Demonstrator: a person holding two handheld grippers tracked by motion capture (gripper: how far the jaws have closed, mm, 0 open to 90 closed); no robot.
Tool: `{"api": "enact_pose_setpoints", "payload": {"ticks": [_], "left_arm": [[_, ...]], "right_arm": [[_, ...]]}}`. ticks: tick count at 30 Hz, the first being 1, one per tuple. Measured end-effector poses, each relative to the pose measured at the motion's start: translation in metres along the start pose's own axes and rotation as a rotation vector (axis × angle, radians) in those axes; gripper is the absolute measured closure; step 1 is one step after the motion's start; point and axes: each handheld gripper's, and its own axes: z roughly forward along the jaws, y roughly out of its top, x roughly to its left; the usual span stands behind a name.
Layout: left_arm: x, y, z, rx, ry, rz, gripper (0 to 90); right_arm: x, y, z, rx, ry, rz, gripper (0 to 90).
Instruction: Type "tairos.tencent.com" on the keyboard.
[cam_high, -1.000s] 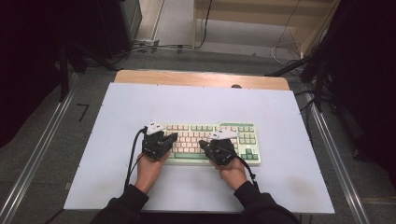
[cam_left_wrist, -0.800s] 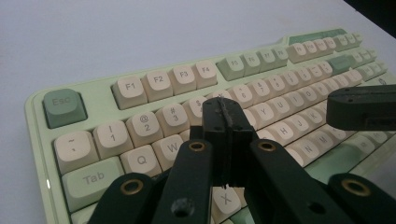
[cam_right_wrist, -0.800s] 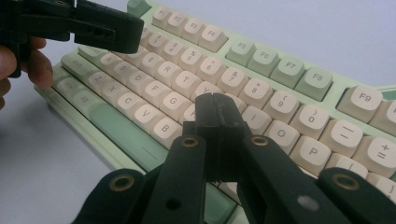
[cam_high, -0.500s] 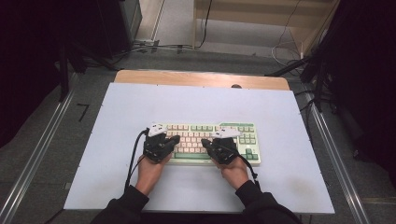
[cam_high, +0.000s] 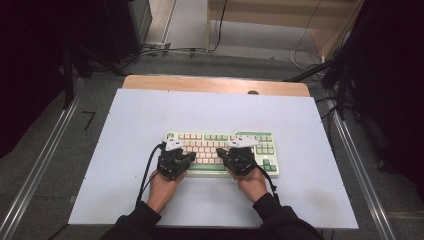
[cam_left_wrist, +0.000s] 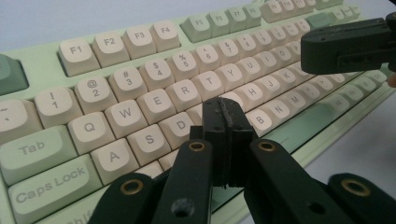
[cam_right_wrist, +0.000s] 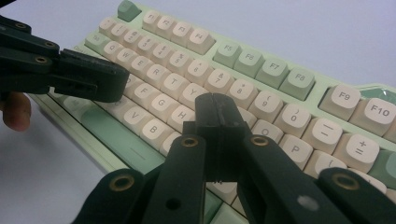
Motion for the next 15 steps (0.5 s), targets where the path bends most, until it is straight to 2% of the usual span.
{"api": "enact_pose_setpoints", "payload": {"ticks": [15], "left_arm": [[-0.0035, -0.0034, 0.0037, 0.033, 0.022, 0.019, 90.0]], "right_arm": [[-0.0009, -0.0003, -0.0005, 0.001, -0.003, -0.001, 87.2]]}}
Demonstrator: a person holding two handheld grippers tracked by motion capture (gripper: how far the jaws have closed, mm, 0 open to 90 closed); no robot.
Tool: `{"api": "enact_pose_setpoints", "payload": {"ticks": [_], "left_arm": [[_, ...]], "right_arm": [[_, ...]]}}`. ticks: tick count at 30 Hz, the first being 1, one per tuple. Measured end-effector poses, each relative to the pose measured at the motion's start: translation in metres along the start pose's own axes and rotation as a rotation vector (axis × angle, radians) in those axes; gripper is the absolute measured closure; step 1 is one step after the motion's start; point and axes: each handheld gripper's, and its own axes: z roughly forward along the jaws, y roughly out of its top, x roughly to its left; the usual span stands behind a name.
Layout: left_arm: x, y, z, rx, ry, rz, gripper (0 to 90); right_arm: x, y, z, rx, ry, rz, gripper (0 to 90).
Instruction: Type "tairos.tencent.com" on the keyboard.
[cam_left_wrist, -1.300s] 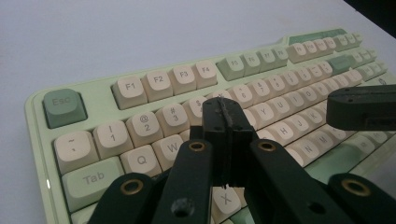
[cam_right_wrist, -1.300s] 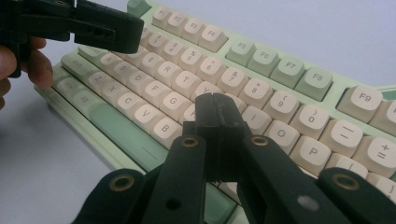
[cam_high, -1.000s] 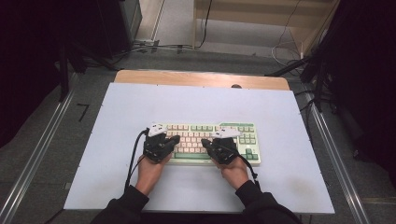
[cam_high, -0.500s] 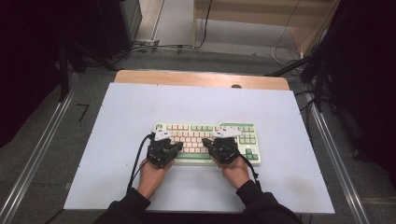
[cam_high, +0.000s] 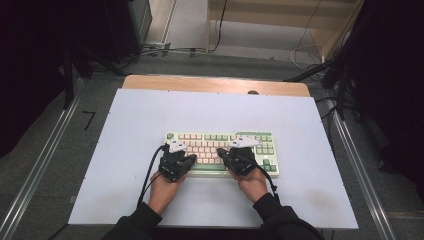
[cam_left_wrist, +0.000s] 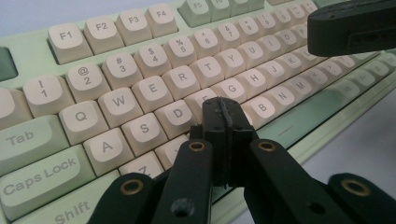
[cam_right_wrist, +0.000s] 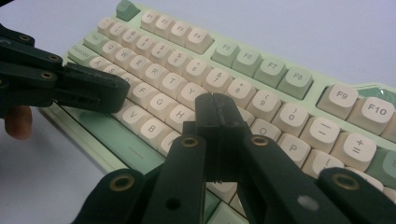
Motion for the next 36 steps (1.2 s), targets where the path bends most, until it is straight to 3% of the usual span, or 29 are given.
{"api": "enact_pose_setpoints", "payload": {"ticks": [6, 14, 36], "left_arm": [[0.003, 0.003, -0.005, -0.044, -0.005, -0.017, 90.0], [0.015, 0.005, -0.005, -0.102, 0.030, -0.045, 90.0], [0.025, 0.014, 0.006, -0.105, 0.054, -0.074, 90.0]], "right_arm": [[-0.001, 0.000, -0.001, -0.002, 0.000, 0.003, 87.2], [0.000, 0.000, 0.000, -0.001, 0.000, 0.001, 87.2], [0.001, -0.001, 0.002, 0.004, 0.001, 0.000, 87.2]]}}
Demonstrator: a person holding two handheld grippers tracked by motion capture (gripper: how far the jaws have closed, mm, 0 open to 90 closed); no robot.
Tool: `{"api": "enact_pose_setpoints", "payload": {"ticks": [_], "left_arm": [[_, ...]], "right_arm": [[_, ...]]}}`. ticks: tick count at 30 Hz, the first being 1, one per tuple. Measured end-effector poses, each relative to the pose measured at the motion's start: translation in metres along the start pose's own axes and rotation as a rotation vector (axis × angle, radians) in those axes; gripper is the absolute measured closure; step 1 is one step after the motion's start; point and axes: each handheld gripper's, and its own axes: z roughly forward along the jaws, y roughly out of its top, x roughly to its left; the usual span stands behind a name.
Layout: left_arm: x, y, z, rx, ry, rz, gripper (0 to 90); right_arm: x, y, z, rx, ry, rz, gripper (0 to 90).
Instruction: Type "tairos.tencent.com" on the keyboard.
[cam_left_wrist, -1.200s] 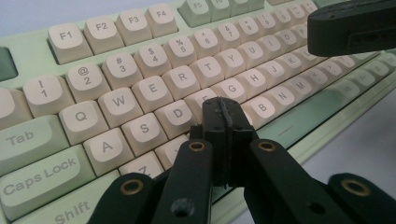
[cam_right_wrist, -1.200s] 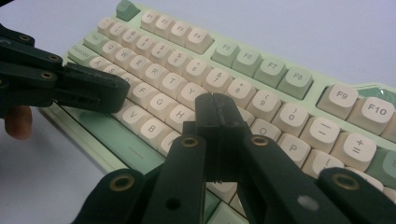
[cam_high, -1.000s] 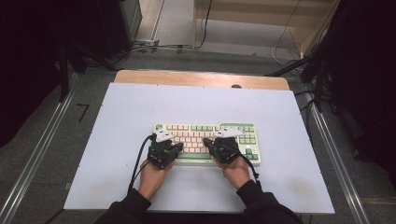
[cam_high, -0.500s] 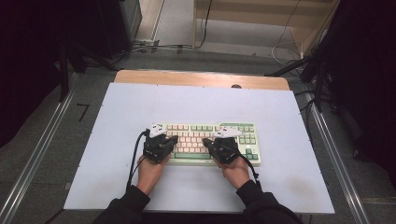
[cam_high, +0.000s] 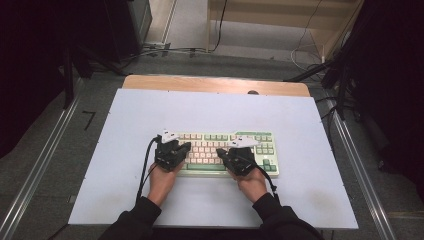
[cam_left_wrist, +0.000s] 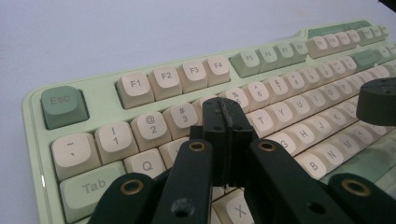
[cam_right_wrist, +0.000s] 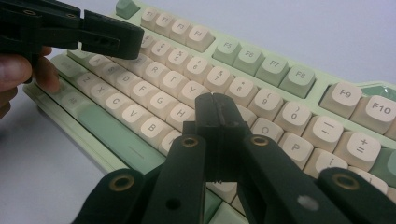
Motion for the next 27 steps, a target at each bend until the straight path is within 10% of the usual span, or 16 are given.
{"api": "enact_pose_setpoints", "payload": {"ticks": [27], "left_arm": [[-0.0027, -0.0019, 0.0065, 0.036, 0.015, 0.019, 90.0]], "right_arm": [[0.0009, -0.0004, 0.0008, 0.006, 0.000, -0.002, 87.2]]}}
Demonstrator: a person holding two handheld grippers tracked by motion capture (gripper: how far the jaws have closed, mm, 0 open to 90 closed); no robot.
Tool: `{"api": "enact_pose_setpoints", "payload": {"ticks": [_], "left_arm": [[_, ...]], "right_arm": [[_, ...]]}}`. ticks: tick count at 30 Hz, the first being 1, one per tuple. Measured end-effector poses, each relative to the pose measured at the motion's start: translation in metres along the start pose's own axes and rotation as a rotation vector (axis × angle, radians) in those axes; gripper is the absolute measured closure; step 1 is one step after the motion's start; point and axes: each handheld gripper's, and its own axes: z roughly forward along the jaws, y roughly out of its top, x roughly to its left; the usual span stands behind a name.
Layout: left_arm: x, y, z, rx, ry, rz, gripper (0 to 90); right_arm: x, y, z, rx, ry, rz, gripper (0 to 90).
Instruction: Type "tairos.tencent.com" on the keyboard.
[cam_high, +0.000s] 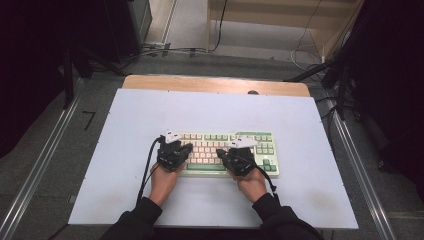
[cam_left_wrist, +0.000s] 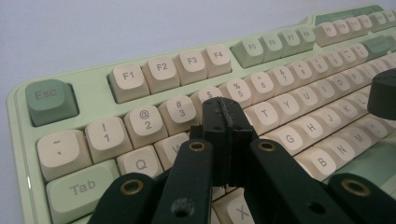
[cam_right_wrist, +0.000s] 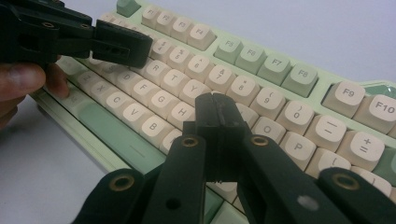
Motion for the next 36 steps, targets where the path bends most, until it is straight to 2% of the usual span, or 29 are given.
{"api": "enact_pose_setpoints", "payload": {"ticks": [5, 15, 36], "left_arm": [[0.000, 0.001, -0.004, -0.027, -0.009, -0.012, 90.0], [0.000, 0.002, -0.009, -0.046, -0.013, -0.014, 90.0], [0.000, 0.002, -0.010, -0.047, -0.021, -0.016, 90.0]], "right_arm": [[0.001, 0.000, 0.000, -0.001, 0.001, -0.001, 87.2], [0.002, 0.000, 0.002, 0.003, 0.006, -0.004, 87.3], [0.011, -0.003, 0.010, 0.024, 0.026, -0.033, 87.2]]}}
